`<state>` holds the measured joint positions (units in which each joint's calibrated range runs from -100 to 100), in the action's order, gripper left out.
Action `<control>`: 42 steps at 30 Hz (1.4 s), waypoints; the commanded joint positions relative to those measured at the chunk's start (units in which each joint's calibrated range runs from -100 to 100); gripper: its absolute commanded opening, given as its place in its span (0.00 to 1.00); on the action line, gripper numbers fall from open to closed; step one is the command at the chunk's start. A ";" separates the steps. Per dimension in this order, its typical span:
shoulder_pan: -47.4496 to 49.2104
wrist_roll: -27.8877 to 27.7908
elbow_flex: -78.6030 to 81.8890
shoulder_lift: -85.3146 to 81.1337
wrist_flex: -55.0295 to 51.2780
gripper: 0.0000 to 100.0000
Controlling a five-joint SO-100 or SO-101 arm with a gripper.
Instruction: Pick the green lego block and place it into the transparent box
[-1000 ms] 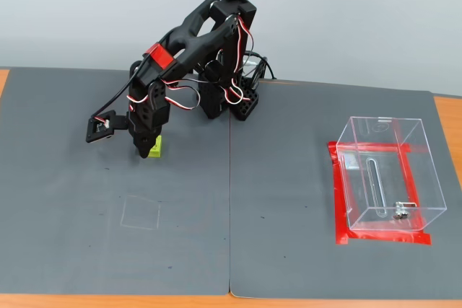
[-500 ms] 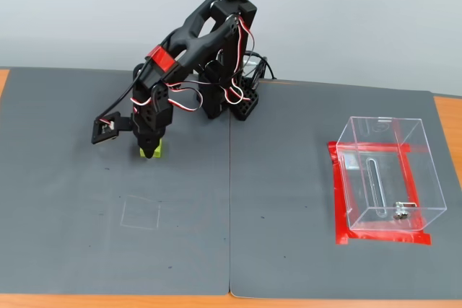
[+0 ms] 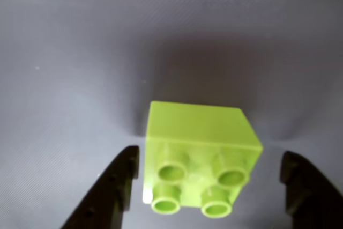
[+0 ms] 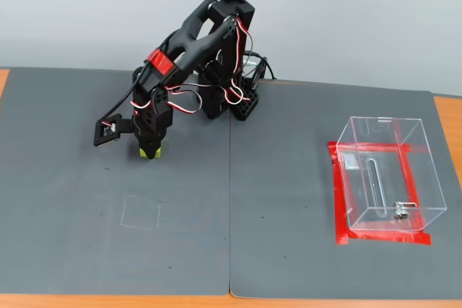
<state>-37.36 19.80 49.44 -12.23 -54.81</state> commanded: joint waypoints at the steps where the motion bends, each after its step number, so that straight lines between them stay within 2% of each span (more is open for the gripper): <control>1: 0.03 -0.19 -0.09 0.07 0.47 0.27; 7: 0.40 -0.24 -0.73 -0.10 0.47 0.17; 14: -0.05 -0.24 0.09 0.24 0.91 0.12; 19: 0.17 -0.50 -0.37 -0.19 0.91 0.04; 25: 0.55 -3.68 -3.71 -1.88 -0.05 0.04; 30: 2.49 -6.65 -6.16 -9.51 -0.05 0.04; 42: 17.70 -11.60 -8.42 -29.35 0.04 0.04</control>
<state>-23.80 9.01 43.78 -35.94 -54.73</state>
